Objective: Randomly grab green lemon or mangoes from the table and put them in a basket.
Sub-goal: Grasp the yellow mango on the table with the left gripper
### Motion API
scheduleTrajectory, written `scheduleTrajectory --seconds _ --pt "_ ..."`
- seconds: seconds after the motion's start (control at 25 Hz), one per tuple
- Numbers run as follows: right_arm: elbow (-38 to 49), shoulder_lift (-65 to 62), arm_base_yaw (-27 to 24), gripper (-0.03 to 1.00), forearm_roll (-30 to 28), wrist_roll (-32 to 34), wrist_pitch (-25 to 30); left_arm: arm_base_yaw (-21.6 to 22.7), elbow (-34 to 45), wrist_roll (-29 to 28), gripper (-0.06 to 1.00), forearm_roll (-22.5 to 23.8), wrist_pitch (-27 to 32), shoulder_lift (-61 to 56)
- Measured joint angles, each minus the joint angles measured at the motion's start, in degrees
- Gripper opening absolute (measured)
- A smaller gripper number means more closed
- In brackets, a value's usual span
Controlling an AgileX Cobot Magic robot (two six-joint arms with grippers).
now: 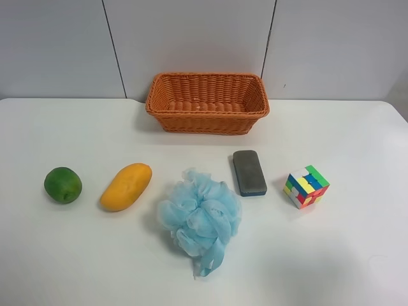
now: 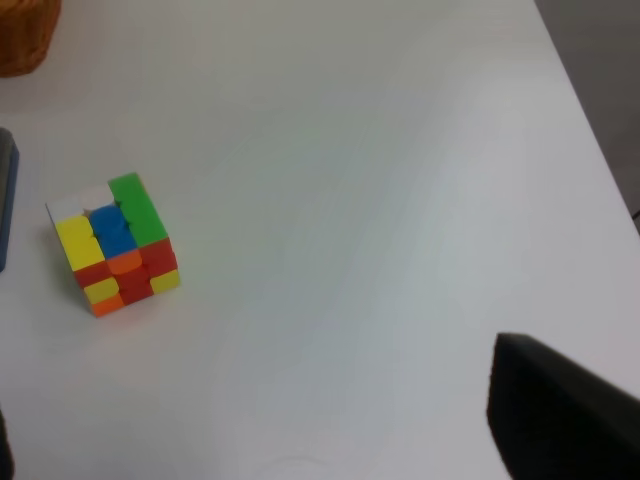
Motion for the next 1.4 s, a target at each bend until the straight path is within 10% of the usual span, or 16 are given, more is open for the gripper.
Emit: scheduleTrajectory --seconds 0.4,0.68,1.04,1.4 --pt "0.0 0.0 0.0 0.93 0.0 0.0 0.0 -1.0 -27.7 15.0 0.95 -13.6 -5.8 41.6" --pt "0.0 0.0 0.0 0.93 0.0 0.0 0.0 -15.2 -41.7 18.1 0.95 -15.7 -0.9 63.8" --pt "0.0 0.0 0.0 0.93 0.0 0.0 0.0 -28.1 -43.4 18.0 0.95 -10.0 5.8 85.1" --pt "0.0 0.0 0.0 0.93 0.0 0.0 0.0 -30.1 -40.9 18.0 0.95 -10.1 3.4 95.3"
